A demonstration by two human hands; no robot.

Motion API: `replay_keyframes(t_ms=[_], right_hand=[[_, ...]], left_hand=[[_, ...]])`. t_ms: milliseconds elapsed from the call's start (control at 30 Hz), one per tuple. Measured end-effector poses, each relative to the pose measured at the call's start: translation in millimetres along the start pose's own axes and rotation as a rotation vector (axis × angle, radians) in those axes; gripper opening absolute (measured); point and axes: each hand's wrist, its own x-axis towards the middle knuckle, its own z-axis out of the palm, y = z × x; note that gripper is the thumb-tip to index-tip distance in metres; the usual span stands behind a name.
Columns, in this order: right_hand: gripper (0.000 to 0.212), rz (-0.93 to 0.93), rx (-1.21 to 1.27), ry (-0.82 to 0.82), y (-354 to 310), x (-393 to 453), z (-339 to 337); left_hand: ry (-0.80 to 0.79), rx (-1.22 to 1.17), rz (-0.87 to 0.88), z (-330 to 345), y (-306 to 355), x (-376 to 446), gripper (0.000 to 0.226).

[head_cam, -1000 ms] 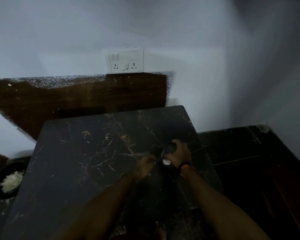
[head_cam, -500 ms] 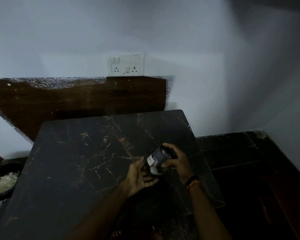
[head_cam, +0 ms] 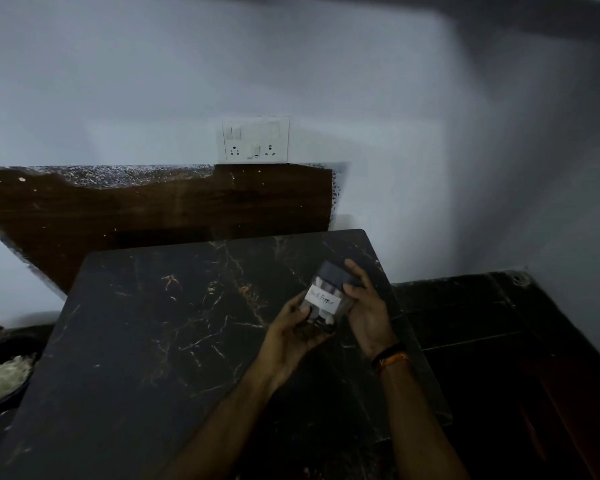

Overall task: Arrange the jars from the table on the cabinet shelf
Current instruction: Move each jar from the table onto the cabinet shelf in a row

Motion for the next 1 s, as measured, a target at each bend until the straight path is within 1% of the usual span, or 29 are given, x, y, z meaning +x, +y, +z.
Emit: replay_keyframes(t_ms=[100, 200, 267, 400, 533, 633, 733, 867, 1000], right_hand=[[0.069, -0.055, 0.031, 0.011, -7.0, 6.6, 7.4], [0.074, -0.089, 0.041, -0.001, -17.6, 12.3, 16.5], [0.076, -0.107, 0.027, 0.0, -25.5, 16.3, 21.8], [0.064, -0.14, 0.011, -0.024, -38.8, 22.9, 27.4], [0.054, -0.163, -0.007, -0.03, -58.8, 27.8, 34.1], [0.048, -0.191, -0.015, -0.046, -80.8, 33.7, 40.6], [0.047, -0.244, -0.035, -0.072, -107.1, 38.9, 48.1], [0.048, -0.328, -0.117, -0.088, -148.4, 45.3, 62.2], [0.049, -0.43, -0.177, -0.093, -193.4, 49.1, 79.9]], left_hand=[[-0.037, 0.057, 0.064, 13.5, 10.5, 2.3, 0.061], [-0.073, 0.098, 0.117, 28.0, 18.6, 4.4, 0.061], [-0.109, 0.112, 0.14, 36.5, 22.1, 5.5, 0.065], [-0.139, 0.139, 0.185, 52.7, 31.3, 7.9, 0.077], [-0.182, 0.175, 0.212, 67.5, 44.0, 13.2, 0.077], [-0.222, 0.244, 0.238, 81.0, 58.9, 21.0, 0.081], [-0.235, 0.336, 0.252, 100.4, 79.4, 30.0, 0.086], [-0.236, 0.391, 0.299, 131.9, 107.4, 42.1, 0.087], [-0.297, 0.443, 0.359, 167.5, 138.3, 50.0, 0.086]])
